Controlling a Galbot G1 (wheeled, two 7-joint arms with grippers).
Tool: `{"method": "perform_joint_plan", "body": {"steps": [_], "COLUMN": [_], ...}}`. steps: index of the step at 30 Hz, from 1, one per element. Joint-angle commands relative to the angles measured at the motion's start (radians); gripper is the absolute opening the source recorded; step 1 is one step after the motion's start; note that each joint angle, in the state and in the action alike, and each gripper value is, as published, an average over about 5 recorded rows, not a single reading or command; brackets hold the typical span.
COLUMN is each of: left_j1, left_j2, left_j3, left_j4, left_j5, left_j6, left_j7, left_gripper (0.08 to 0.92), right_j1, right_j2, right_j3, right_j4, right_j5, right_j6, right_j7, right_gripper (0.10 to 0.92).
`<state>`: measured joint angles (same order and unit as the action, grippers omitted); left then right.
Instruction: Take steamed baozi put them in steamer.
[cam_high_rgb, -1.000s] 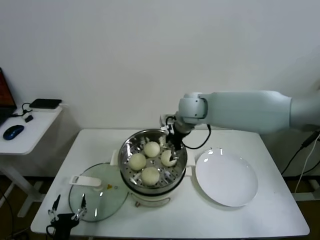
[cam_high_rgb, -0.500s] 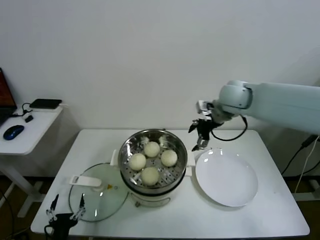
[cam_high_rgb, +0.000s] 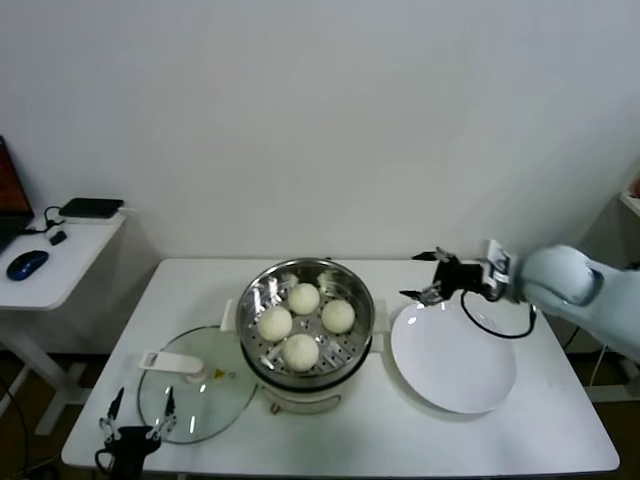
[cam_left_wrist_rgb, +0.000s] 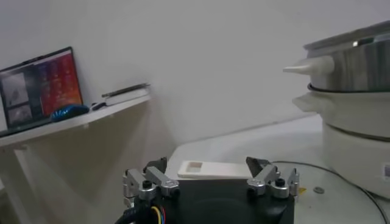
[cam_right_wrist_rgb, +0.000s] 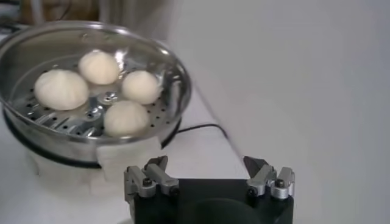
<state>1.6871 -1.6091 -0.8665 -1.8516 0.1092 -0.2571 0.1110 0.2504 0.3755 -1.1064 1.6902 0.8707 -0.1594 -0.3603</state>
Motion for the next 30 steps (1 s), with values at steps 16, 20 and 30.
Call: {"method": "perform_joint_plan", "body": {"steps": [16,20,30], "left_j1": [0.014,0.011,0.001], "left_j2": [-0.049,-0.049,-0.049], "left_j3": [0.021,0.022,0.027], "left_j4": [0.023,0.027,0.023], "left_j5": [0.051,0.054,0.052], "left_j6": [-0.042,-0.044,-0.044], "left_j7": [-0.013,-0.014,-0.022], "left_gripper": [0.823,0.823,0.823], "right_j1": [-1.959,-2.015,-2.049], "right_j2": [0.410,0.514,0.675], "right_j3": [1.741,1.740,1.693], "right_j4": [0.072,0.047,0.047], "right_j5": [-0.144,-0.171,-0.215], "right_j6": [0.489,0.574,0.689], "right_j7": [0.208,0.203,0.186], "right_gripper": [0.823,0.823,0.823]}}
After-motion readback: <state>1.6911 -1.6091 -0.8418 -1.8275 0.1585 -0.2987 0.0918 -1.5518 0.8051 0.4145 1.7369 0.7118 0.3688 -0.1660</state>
